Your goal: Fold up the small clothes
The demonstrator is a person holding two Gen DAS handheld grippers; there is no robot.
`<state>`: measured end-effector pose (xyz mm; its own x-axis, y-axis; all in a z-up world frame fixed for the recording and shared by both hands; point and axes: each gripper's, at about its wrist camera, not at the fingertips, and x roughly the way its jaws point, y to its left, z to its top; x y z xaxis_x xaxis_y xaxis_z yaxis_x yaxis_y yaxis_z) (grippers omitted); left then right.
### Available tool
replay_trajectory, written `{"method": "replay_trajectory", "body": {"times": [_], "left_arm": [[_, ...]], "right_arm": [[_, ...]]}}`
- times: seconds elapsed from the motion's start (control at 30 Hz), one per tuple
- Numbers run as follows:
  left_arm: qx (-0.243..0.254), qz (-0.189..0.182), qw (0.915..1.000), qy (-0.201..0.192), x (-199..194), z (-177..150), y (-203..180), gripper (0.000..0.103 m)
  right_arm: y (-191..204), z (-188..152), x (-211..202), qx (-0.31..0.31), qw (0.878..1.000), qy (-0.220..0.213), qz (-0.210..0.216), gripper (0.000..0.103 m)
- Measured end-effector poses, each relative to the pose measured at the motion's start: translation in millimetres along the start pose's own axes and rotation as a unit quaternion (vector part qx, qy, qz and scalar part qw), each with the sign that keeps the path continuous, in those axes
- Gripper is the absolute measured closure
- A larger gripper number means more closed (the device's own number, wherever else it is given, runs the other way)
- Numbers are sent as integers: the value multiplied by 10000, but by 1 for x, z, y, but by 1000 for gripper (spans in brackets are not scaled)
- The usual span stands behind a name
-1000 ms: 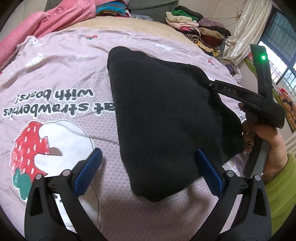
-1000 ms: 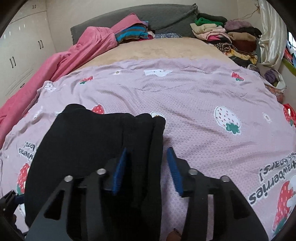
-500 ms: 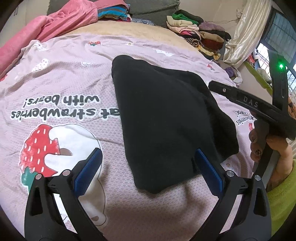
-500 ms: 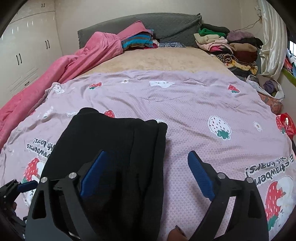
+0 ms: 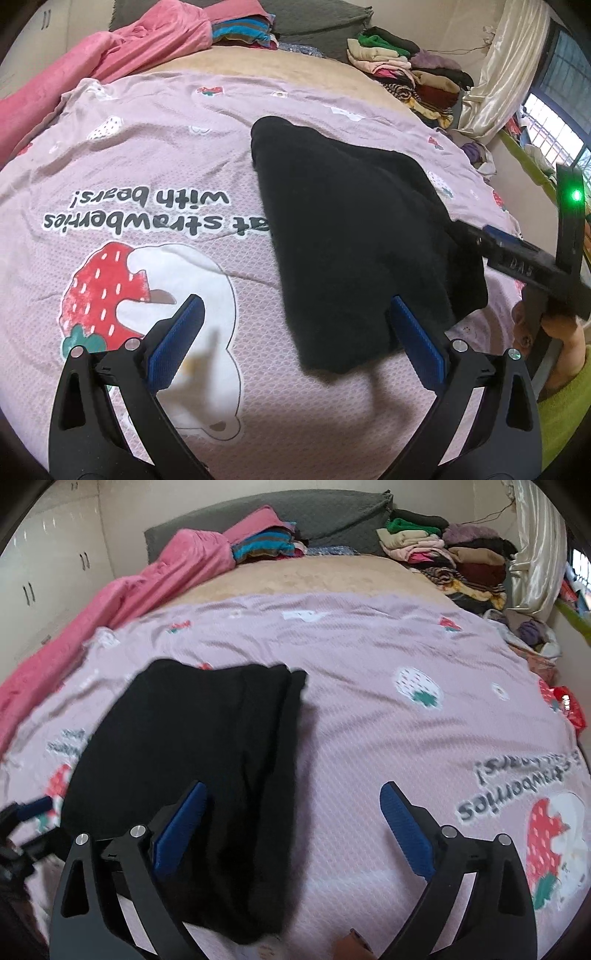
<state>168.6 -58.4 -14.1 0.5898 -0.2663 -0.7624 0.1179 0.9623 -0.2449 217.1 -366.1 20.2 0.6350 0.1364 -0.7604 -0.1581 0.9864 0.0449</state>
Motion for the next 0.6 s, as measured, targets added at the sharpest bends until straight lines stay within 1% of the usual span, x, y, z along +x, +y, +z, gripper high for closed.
{"method": "replay_trajectory", "body": {"times": [0.03,0.07,0.2,0.27,0.3,0.4,0.5,0.6], "left_arm": [[-5,22,10000,21,0,-1,1,10],[-9,38,10000,33,0,-1,1,10],[-36,39,10000,22,-3,-3,2,10],[0,39,10000,-20,-7,-3,1,10],[26,39,10000,-61,-10,-2,1,10],[41,26,9999,-140,-17,-1,0,10],[41,60,9998,-211,-25,0,-1,10],[54,35,9996,-285,-31,2,-2,10]], "right_arm": [[-1,-5,1,-62,9999,19,-148,9],[-1,-8,2,-73,9998,26,-199,9],[-9,-14,0,186,9997,61,-154,9],[-8,-13,-11,248,9997,-78,-22,8],[-8,-13,-18,255,9995,-183,40,6],[-4,-12,-42,191,9984,-524,27,5],[-1,-11,-57,169,9977,-637,132,5],[2,-11,-72,137,9970,-753,145,4]]}}
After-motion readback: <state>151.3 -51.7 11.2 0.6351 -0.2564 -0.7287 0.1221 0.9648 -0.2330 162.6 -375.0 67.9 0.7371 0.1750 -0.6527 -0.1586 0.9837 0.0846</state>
